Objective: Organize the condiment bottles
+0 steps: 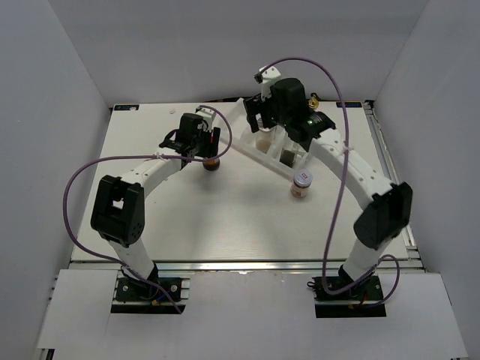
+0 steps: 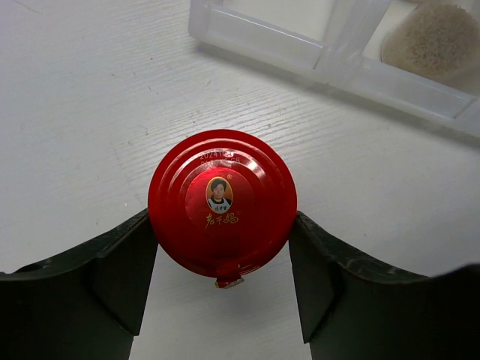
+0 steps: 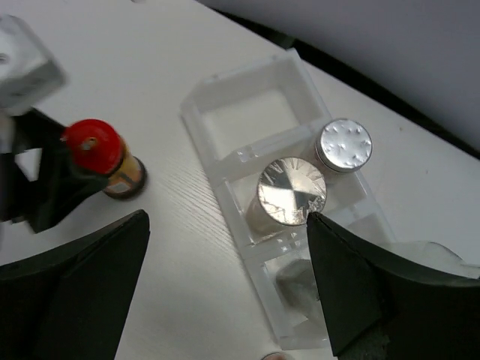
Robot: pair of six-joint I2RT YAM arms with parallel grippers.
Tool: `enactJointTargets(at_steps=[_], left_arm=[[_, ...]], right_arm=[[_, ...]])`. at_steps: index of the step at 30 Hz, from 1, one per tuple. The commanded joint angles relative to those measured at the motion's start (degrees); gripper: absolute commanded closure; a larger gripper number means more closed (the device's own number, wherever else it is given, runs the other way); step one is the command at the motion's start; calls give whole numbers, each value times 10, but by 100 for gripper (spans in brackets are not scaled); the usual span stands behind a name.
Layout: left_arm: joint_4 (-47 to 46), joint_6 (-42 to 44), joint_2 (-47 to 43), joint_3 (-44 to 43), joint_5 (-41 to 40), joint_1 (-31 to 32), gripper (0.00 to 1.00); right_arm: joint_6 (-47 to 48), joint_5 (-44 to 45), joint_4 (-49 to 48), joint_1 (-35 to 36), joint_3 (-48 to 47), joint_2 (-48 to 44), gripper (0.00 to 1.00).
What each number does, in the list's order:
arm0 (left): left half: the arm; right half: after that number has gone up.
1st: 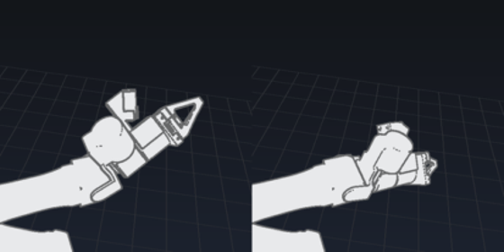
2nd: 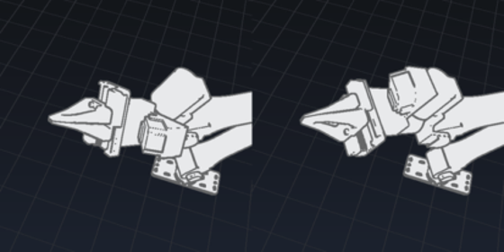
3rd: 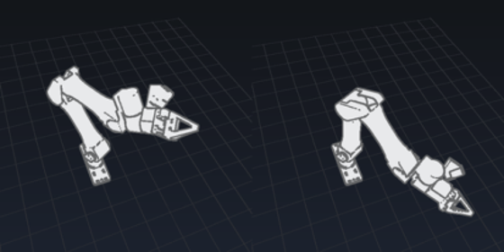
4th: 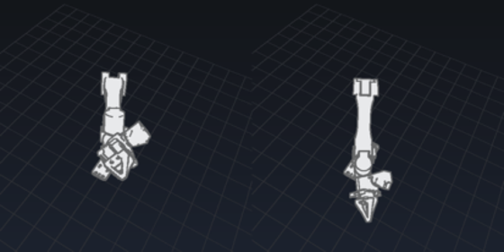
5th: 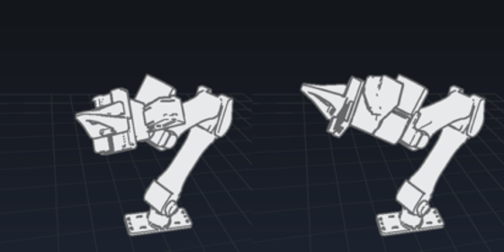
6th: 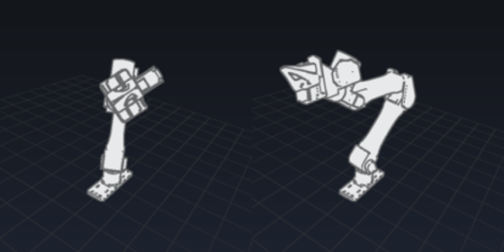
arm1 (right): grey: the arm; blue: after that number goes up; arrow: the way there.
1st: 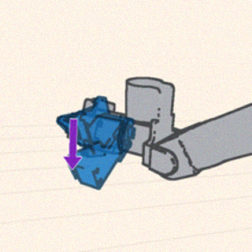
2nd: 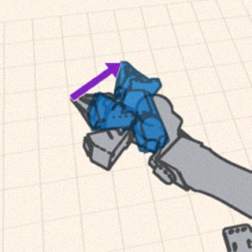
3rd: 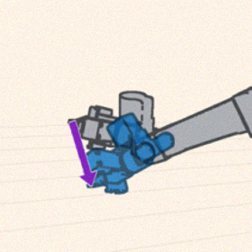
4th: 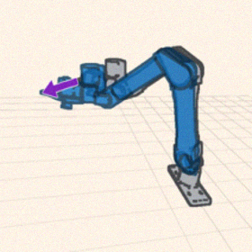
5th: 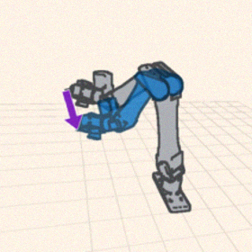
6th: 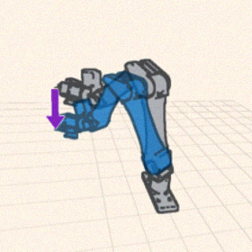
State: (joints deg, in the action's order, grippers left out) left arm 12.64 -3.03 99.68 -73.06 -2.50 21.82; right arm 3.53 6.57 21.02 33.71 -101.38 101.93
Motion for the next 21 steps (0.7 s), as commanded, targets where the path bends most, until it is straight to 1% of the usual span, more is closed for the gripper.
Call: enactJointTargets(at_steps=[1,2,3,6,7,8,10,11,12,13,14,15,16,17,19,21], left_arm=[[7,3,-10,-26,2,1,37],[7,4,-10,-28,0,1,39],[10,5,-8,-32,-7,1,43],[16,7,-3,-43,-13,1,51],[16,7,0,-45,-13,1,51],[19,7,3,-47,-13,1,52],[19,7,7,-53,-12,1,60],[19,8,10,-55,-11,1,61],[19,9,10,-57,-10,1,63],[19,11,11,-58,-9,1,68],[19,12,11,-59,-8,1,72],[20,12,13,-60,-9,1,75],[20,13,13,-60,-10,1,80],[19,14,14,-61,-9,1,90],[18,14,12,-61,-8,1,100],[12,14,10,-64,-8,1,100]], right_arm=[[26,-27,-48,35,56,-73,11],[31,-27,-50,41,69,-98,11],[38,-26,-51,47,79,-110,10],[32,-21,-60,64,130,-166,11],[25,-21,-77,66,151,-184,11],[18,-22,-90,65,199,-222,11],[-2,-6,-117,66,254,-261,11],[-9,0,-142,66,281,-299,11],[-15,18,-150,66,328,-316,11],[-30,30,-155,66,347,-332,11],[-38,43,-162,65,369,-362,11],[-51,69,-163,66,403,-377,11],[-57,81,-163,65,417,-390,10],[-69,95,-164,65,428,-413,11],[-81,146,-163,65,456,-433,11],[-104,192,-164,65,475,-461,11]])
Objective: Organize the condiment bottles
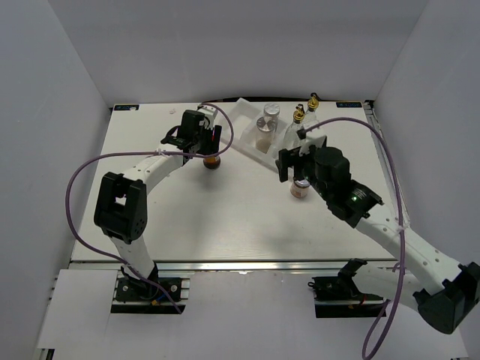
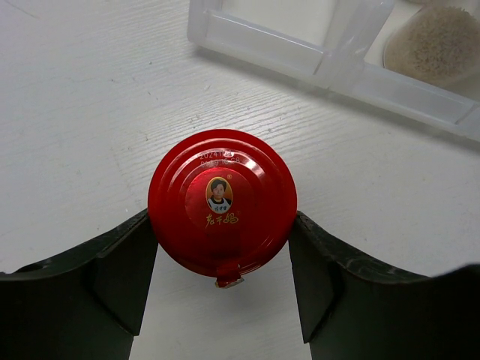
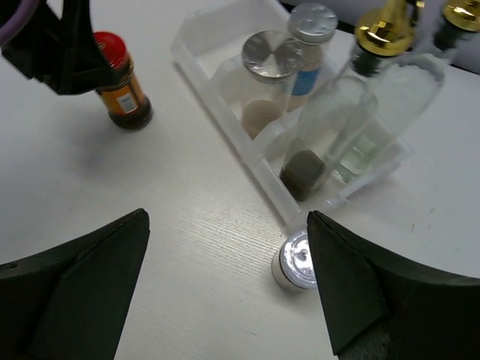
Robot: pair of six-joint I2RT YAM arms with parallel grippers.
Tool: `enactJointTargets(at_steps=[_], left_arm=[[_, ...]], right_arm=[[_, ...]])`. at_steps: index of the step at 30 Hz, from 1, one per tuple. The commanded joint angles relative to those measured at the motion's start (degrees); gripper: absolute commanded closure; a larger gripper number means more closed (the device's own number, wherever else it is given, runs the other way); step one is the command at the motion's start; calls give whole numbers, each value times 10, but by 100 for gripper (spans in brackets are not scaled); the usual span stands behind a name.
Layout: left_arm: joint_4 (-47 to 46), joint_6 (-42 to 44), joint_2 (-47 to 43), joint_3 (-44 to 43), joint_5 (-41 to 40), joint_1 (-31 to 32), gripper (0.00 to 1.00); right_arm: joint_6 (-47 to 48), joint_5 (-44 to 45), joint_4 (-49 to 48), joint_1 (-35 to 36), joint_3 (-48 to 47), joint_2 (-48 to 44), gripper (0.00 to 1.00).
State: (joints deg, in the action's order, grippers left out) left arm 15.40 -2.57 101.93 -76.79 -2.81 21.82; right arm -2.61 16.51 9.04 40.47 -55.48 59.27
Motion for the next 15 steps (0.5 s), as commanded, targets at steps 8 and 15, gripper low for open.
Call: enactJointTargets(at_steps=[8,15], left_arm=[[-10,11,-10,-76,-5,1,100],[-2,13,2,-146,3,1,100]], right_arm=[[-76,208,-50,-13,78,-98,11],[-86,262,-78,-21,121,-143,11]])
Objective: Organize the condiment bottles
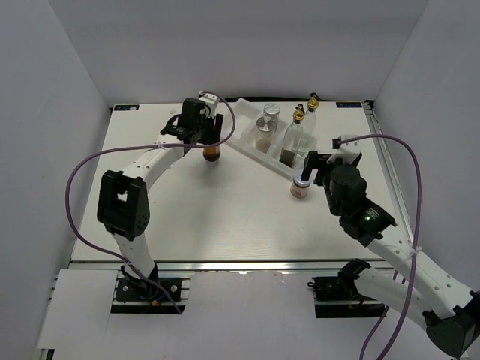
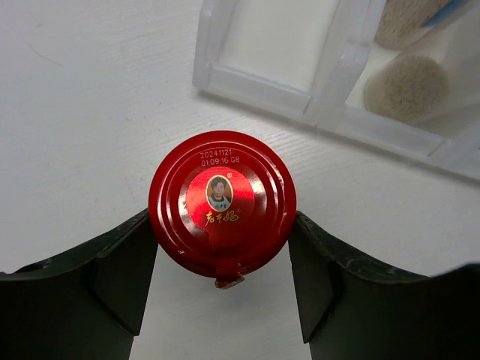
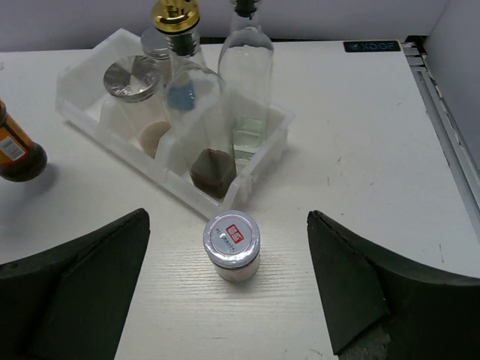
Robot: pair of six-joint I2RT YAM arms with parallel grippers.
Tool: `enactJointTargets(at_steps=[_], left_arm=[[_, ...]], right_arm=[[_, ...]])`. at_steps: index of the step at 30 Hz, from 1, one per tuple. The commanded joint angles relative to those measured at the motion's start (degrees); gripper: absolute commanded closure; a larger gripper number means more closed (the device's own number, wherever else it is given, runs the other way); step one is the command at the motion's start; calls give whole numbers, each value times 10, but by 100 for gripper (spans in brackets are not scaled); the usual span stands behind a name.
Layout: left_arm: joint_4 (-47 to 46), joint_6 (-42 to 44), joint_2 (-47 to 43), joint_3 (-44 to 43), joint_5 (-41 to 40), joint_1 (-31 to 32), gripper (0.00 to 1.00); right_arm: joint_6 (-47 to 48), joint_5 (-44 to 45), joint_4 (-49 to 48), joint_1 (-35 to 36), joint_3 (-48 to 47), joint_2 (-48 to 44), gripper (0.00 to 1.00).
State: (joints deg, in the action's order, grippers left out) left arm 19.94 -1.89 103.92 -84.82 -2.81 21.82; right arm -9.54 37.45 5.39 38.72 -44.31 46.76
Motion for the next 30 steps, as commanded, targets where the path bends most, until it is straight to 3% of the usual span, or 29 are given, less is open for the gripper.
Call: enactJointTargets(at_steps=[1,10,25,30], left_arm=[[-45,8,-14,-84,2,1,100],[-83,5,8,-127,18,1,100],[-114,-20,166,-353,66,9,100],[-174,-38,208,-375,69,12,100]], right_arm=[[-19,57,-42,-5,12,-23,11],[-19,76,-48,-12,31,-42,11],[-12,125,-104,-26,64,-54,11],[-18,124,-105,-34,73,-54,11]])
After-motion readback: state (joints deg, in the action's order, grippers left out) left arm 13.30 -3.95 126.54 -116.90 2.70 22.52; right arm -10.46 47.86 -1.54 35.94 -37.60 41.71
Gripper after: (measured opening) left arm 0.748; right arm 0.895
